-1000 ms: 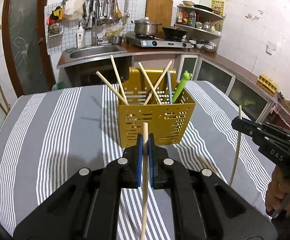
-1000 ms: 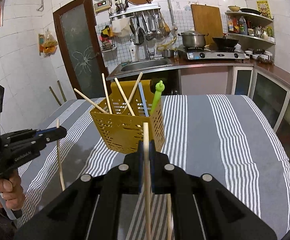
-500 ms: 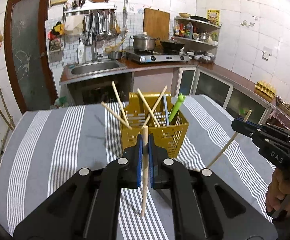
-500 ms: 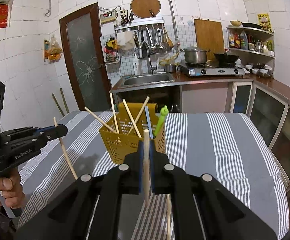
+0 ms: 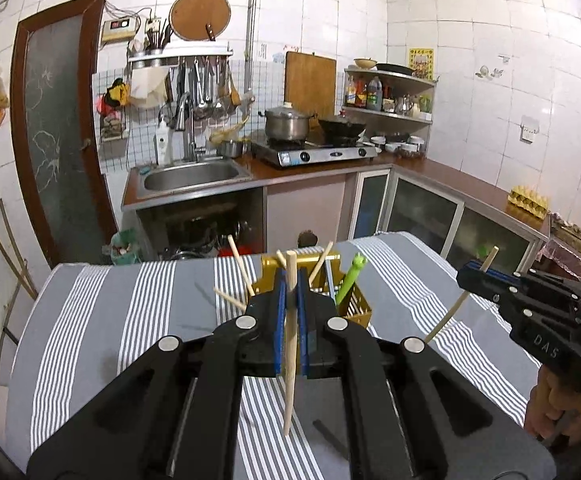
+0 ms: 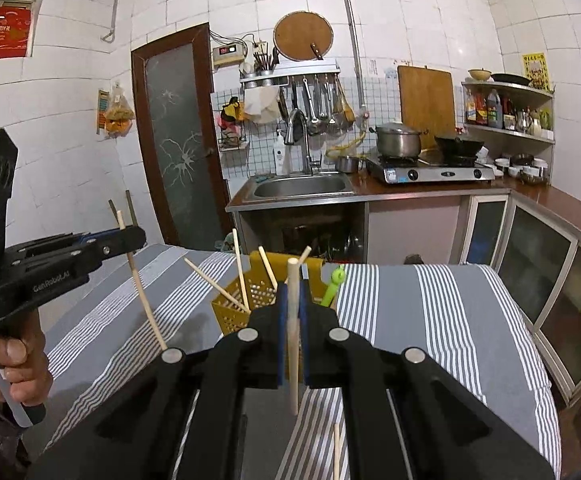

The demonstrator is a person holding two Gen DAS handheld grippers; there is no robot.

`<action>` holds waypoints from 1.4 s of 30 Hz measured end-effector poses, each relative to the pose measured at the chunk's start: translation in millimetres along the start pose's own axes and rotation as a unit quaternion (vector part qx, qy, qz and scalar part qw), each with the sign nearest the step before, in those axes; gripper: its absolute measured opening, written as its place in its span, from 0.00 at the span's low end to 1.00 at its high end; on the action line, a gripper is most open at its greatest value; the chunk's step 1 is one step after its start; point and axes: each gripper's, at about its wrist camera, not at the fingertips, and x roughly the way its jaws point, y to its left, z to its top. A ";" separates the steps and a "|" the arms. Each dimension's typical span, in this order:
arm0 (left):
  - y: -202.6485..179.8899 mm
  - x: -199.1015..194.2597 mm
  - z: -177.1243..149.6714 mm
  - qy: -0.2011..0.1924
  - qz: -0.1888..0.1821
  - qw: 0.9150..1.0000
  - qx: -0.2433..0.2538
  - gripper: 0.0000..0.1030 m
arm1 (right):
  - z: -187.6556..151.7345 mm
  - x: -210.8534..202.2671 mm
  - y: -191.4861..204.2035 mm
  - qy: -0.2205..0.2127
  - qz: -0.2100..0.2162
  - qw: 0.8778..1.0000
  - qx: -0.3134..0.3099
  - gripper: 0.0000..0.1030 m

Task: Organize utensils
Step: 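Carry both chopsticks upright over the yellow holder and lower them in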

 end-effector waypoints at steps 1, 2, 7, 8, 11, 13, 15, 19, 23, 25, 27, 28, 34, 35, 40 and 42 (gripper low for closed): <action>-0.8 -0.7 2.4 -0.002 -0.002 1.000 0.001 0.04 | 2.1 -0.9 0.8 -0.001 0.001 1.000 -0.001 0.06; -1.4 -2.1 5.5 -0.006 -0.006 1.000 0.002 0.04 | 4.6 -1.6 1.2 0.000 0.002 1.000 -0.001 0.06; -2.4 -5.8 14.8 -0.020 -0.003 1.000 0.005 0.04 | 16.5 -7.4 3.6 -0.010 0.005 1.000 -0.008 0.06; -2.2 -6.5 17.1 -0.023 -0.002 1.000 0.006 0.04 | 18.3 -8.1 4.2 -0.012 0.005 1.000 -0.010 0.06; -1.4 -10.5 23.5 -0.035 -0.001 0.999 0.005 0.04 | 26.0 -10.7 6.3 -0.017 0.005 1.000 -0.015 0.06; 1.7 -14.5 30.1 -0.045 -0.002 0.999 0.004 0.04 | 30.3 -13.5 7.6 -0.022 0.005 1.000 -0.017 0.06; 1.9 -17.5 35.8 -0.054 0.001 0.999 0.006 0.04 | 33.4 -16.1 8.4 -0.026 0.005 0.999 -0.018 0.06; 1.0 -22.2 49.6 -0.070 0.004 0.998 0.009 0.04 | 40.6 -18.1 9.4 -0.033 0.005 0.999 -0.020 0.06; -1.6 -25.8 64.2 -0.086 0.006 0.996 0.013 0.04 | 49.1 -18.5 11.0 -0.041 0.008 0.999 -0.021 0.06; -2.8 -24.6 68.9 -0.091 0.008 0.996 0.012 0.04 | 53.7 -18.0 11.2 -0.045 0.008 0.999 -0.022 0.06; -3.9 -21.8 72.9 -0.094 0.008 0.995 0.012 0.04 | 58.6 -16.2 10.5 -0.049 0.008 0.999 -0.016 0.06; -4.8 -20.8 73.7 -0.095 0.008 0.995 0.012 0.04 | 60.9 -14.7 11.3 -0.049 0.008 0.999 -0.016 0.06; 0.1 -7.4 78.4 -0.095 0.017 0.995 0.012 0.04 | 76.3 -4.0 16.7 -0.049 0.008 0.998 -0.024 0.06; 2.8 -3.6 79.8 -0.094 0.020 0.995 0.012 0.04 | 78.9 -3.1 17.5 -0.050 0.009 0.998 -0.026 0.06; 13.6 10.8 86.5 -0.093 0.021 0.995 0.003 0.04 | 89.8 4.7 20.1 -0.053 0.005 0.998 -0.029 0.06; 16.3 12.8 89.4 -0.096 0.020 0.995 0.001 0.04 | 92.8 9.2 20.8 -0.052 0.003 0.998 -0.030 0.06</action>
